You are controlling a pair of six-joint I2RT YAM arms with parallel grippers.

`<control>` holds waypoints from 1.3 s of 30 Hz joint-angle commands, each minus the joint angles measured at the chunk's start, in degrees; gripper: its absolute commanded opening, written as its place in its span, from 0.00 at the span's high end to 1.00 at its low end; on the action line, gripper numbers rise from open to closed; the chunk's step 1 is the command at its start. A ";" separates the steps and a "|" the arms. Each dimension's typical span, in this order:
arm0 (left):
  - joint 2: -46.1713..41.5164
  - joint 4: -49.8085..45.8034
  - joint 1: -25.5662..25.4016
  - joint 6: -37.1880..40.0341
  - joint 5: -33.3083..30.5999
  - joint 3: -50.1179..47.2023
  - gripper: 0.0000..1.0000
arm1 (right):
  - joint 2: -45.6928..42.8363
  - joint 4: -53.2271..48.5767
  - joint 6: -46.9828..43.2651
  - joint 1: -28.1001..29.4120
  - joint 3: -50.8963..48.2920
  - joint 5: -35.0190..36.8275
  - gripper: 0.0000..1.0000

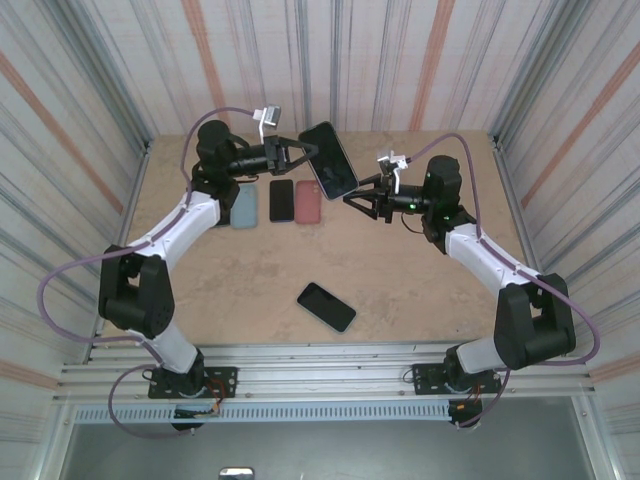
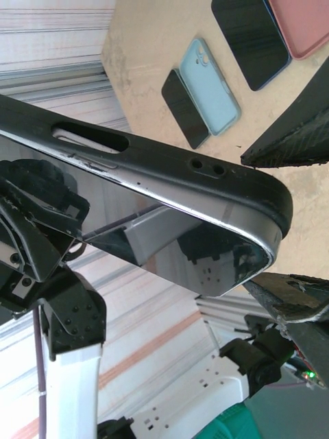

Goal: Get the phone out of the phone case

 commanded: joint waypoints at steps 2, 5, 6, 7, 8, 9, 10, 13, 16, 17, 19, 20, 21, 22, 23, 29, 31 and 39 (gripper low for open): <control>-0.02 7.13 -2.18 -5.22 2.80 0.39 1.00 | 1.09 2.20 1.84 -0.56 -0.54 1.28 0.58; 0.07 7.58 -2.18 -5.89 2.66 0.50 1.00 | 1.25 2.27 1.92 -0.74 -0.75 1.04 0.58; 0.12 8.11 -2.25 -6.31 2.33 0.39 1.00 | 1.21 2.31 1.92 -0.74 -0.83 1.15 0.58; 0.16 8.55 -2.18 -6.69 2.25 0.47 1.00 | 1.24 2.30 1.88 -0.74 -0.88 1.16 0.58; 0.38 8.96 -2.22 -7.13 2.19 0.60 1.00 | 1.26 2.35 1.88 -0.82 -0.91 1.19 0.58; 0.55 9.20 -2.18 -7.41 2.19 0.73 1.00 | 1.26 2.33 1.92 -0.83 -0.91 1.27 0.58; 0.57 9.18 -2.22 -7.50 2.20 0.82 1.00 | 1.23 2.38 1.92 -0.83 -0.96 1.21 0.58; 0.63 9.69 -2.38 -7.92 2.02 0.90 1.00 | 0.92 2.25 2.06 -0.83 -0.91 1.35 0.57; 0.28 5.31 -2.80 -4.50 2.20 1.32 1.00 | 0.47 3.27 2.91 -0.83 -1.00 0.96 0.57; 0.16 3.92 -2.89 -3.41 2.22 1.36 1.00 | 0.34 3.72 3.26 -0.83 -1.08 0.64 0.57; 0.23 3.74 -3.03 -3.01 2.06 1.44 1.00 | 0.31 4.37 4.02 -0.83 -1.09 0.56 0.57; 0.33 3.88 -3.12 -3.15 2.10 1.61 1.00 | 0.48 5.38 4.94 -0.83 -1.19 0.51 0.57; 0.42 3.57 -3.19 -2.91 2.25 1.85 1.00 | 0.76 6.93 6.42 -0.83 -1.24 0.26 0.57; 0.54 2.83 -3.24 -2.40 2.41 2.12 1.00 | 1.05 8.89 8.39 -0.85 -1.26 0.05 0.57; 0.60 2.11 -3.23 -1.85 2.46 2.14 1.00 | 1.23 10.93 10.30 -0.89 -1.35 0.00 0.57; 1.48 3.70 -3.23 -2.42 2.41 2.14 1.00 | 3.32 17.59 19.56 -0.89 -1.50 0.08 0.57; 1.86 5.07 -3.23 -3.49 2.62 2.23 1.00 | 4.02 19.38 21.88 -0.99 -1.79 0.23 0.58; 1.72 6.70 -2.81 -5.39 2.85 1.84 1.00 | 6.89 22.41 26.31 -1.69 -1.84 1.30 0.59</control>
